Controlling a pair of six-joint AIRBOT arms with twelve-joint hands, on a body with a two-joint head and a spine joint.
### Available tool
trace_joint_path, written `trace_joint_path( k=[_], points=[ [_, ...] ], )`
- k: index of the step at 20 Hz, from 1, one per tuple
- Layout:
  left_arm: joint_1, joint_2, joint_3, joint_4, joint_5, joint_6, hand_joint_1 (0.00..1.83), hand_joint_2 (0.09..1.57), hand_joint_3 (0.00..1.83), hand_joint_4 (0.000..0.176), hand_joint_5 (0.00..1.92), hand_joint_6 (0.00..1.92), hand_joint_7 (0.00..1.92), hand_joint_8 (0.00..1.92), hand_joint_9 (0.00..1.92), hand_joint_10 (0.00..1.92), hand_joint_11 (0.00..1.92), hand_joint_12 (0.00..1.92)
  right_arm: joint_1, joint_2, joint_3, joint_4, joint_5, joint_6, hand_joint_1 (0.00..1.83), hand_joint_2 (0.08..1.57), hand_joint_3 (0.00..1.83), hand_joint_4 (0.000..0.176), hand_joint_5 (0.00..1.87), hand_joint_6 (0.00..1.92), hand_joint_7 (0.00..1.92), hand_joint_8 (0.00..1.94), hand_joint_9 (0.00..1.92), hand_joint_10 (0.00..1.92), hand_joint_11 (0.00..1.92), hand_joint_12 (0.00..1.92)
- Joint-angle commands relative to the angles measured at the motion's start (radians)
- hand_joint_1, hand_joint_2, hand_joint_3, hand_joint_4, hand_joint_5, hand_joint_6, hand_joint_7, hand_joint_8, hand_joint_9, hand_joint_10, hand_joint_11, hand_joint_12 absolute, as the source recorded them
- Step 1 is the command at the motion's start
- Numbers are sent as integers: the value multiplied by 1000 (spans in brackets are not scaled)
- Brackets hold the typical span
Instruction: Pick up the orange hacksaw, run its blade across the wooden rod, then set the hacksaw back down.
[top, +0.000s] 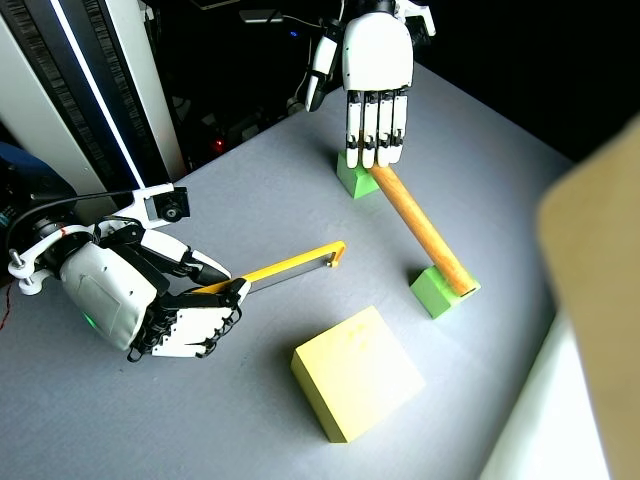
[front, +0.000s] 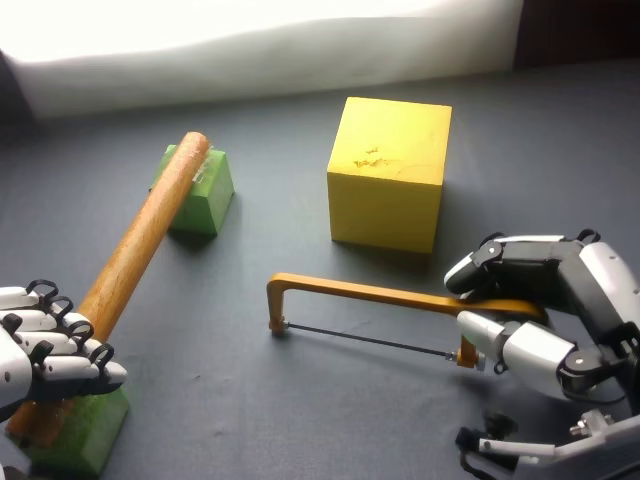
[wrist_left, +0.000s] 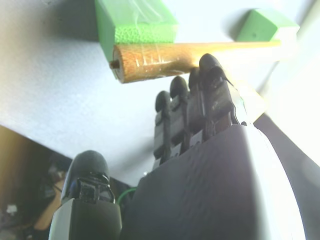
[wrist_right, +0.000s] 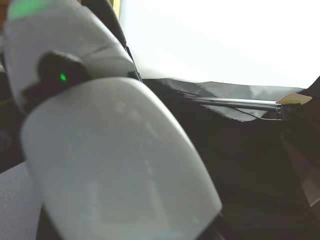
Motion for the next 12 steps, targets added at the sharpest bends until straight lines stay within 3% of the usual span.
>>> trace_joint_path(
  k=[1,5,6,7,8,10,12],
  points=[
    [-3,-6,-4,-9,-27,-4,94,1244,4,0,202,0,192,0,182,0,0,443,0,-4,-3,-73,90,16,1380,1103,0,0,939,826,1036,922,963,1294,765,1523],
    [-3,-6,-4,-9,-27,-4,126,1231,0,0,214,2,204,3,191,2,0,462,-19,-18,-3,-72,86,24,1356,1137,3,0,861,1026,934,1005,910,1326,723,1493],
    [-3,-6,-4,-9,-27,-4,136,1228,0,0,217,2,209,3,198,3,0,485,-22,-19,-3,-72,86,24,1175,1173,0,0,844,1149,859,574,789,887,641,1457],
    [-3,-6,-5,-9,-27,-4,137,1228,0,0,230,7,214,4,201,4,0,492,-25,-20,-4,-72,85,24,1099,1137,0,0,719,585,823,315,734,638,544,1451],
    [-3,-7,-5,-9,-27,-4,144,1227,0,0,234,6,218,4,202,4,0,499,-27,-20,-4,-73,85,24,1037,1127,0,0,730,282,824,140,730,459,479,1446],
    [-3,-7,-5,-9,-27,-4,133,1228,0,0,226,1,214,1,194,0,0,475,-30,-20,-6,-74,85,24,879,1112,0,0,652,40,704,8,632,167,254,1401],
    [-3,-7,-5,-9,-27,-4,132,1226,0,0,225,0,204,0,184,0,0,464,-30,-20,-8,-77,89,26,689,1051,0,0,483,1,518,0,485,28,101,1239]
  ],
)
